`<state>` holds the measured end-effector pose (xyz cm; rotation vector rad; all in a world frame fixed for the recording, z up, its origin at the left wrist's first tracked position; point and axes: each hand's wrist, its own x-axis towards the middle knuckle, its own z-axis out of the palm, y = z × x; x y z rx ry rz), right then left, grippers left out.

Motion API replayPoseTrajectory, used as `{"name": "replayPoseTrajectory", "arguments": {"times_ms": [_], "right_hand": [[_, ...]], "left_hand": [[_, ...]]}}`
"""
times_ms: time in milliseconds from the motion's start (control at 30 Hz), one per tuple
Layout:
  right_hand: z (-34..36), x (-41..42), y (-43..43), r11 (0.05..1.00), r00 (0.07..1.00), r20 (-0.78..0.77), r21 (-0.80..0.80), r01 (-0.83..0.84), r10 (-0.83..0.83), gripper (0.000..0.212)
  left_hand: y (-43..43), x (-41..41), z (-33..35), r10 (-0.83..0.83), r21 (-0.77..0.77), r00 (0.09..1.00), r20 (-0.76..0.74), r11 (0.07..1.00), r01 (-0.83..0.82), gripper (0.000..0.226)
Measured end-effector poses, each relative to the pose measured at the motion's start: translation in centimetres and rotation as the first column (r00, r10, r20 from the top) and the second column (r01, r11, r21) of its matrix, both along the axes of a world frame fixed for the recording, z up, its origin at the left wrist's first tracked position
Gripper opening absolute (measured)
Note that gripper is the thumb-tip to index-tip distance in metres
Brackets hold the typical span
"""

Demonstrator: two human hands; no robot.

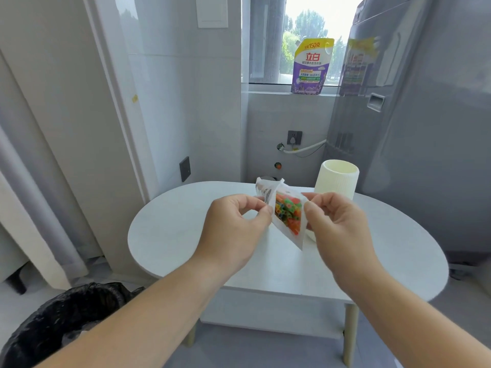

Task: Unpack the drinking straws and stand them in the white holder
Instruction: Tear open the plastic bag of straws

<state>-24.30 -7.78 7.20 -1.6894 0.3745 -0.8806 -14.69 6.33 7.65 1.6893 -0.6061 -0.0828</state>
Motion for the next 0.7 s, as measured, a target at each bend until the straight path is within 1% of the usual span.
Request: {"name": "replayPoseTrajectory", "arguments": {"times_ms": [67, 133, 200, 267, 367, 433, 467, 500, 533, 567, 600, 633, 667, 700], "right_hand": [[-0.2, 0.0, 0.7, 0.996, 1.000, -0.008, -0.087, -0.005, 0.005, 0.016], [-0.5, 0.0, 0.9, 0.985, 1.000, -0.011, -0.173, 0.003, -0.005, 0.008], [-0.4, -0.1, 0.6, 0.975, 0.999, -0.032, -0.222, -0.003, -0.004, 0.009], [-0.1, -0.2, 0.5, 0.982, 0.998, -0.054, -0.188, -0.036, 0.026, 0.018], [0.5, -0.4, 0.9, 0.986, 0.998, -0.034, -0.155, -0.065, 0.060, 0.042], [0.7, -0.3, 1.2, 0.992, 0.997, 0.000, -0.101, -0.072, 0.073, 0.048], [0.7, -0.2, 1.2, 0.995, 0.997, 0.024, -0.061, -0.073, 0.075, 0.050], [0.8, -0.1, 1.1, 0.997, 0.996, 0.048, -0.013, -0.076, 0.077, 0.052], [0.8, 0.0, 0.9, 0.996, 0.995, 0.070, 0.039, -0.079, 0.076, 0.052], [0.8, 0.0, 0.6, 0.992, 0.994, 0.089, 0.095, -0.078, 0.069, 0.049], [0.8, 0.0, 0.3, 0.984, 0.992, 0.108, 0.158, -0.078, 0.062, 0.044], [0.7, 0.0, -0.1, 0.970, 0.991, 0.122, 0.226, -0.087, 0.060, 0.036], [0.7, 0.0, -0.3, 0.950, 0.989, 0.130, 0.294, -0.108, 0.072, 0.028], [0.7, -0.1, -0.5, 0.925, 0.985, 0.142, 0.352, -0.144, 0.099, 0.024]], "left_hand": [[-0.2, -0.6, 0.1, -0.028, 0.010, 0.999, 0.047, 1.000, 0.027, 0.012], [-0.2, -0.8, 0.2, -0.018, 0.026, 0.994, 0.106, 1.000, 0.015, 0.011], [-0.1, -0.6, 0.4, 0.009, 0.039, 0.990, 0.144, 0.999, -0.014, 0.011], [0.0, -0.4, 0.3, 0.035, 0.053, 0.987, 0.157, 0.998, -0.044, 0.012], [0.1, -0.4, 0.1, 0.041, 0.054, 0.984, 0.172, 0.997, -0.051, 0.013], [0.0, -0.6, 0.1, 0.042, 0.020, 0.985, 0.170, 0.999, -0.046, 0.013], [-0.1, -0.8, 0.2, 0.043, -0.009, 0.990, 0.133, 0.999, -0.042, 0.012], [-0.1, -1.0, 0.3, 0.040, -0.036, 0.998, 0.050, 0.999, -0.038, 0.016], [-0.3, -1.1, 0.4, 0.032, -0.048, 0.996, -0.084, 0.998, -0.036, 0.026], [-0.5, -1.1, 0.2, 0.021, -0.038, 0.968, -0.248, 0.999, -0.031, 0.034], [-0.7, -1.1, 0.1, 0.003, -0.008, 0.912, -0.410, 1.000, -0.007, 0.040], [-0.8, -1.0, -0.2, -0.025, 0.005, 0.831, -0.556, 0.999, 0.034, 0.044], [-0.9, -0.9, -0.4, -0.073, -0.032, 0.720, -0.690, 0.997, 0.071, 0.051], [-1.0, -0.7, -0.8, -0.154, -0.123, 0.588, -0.794, 0.988, 0.093, 0.063]]}}
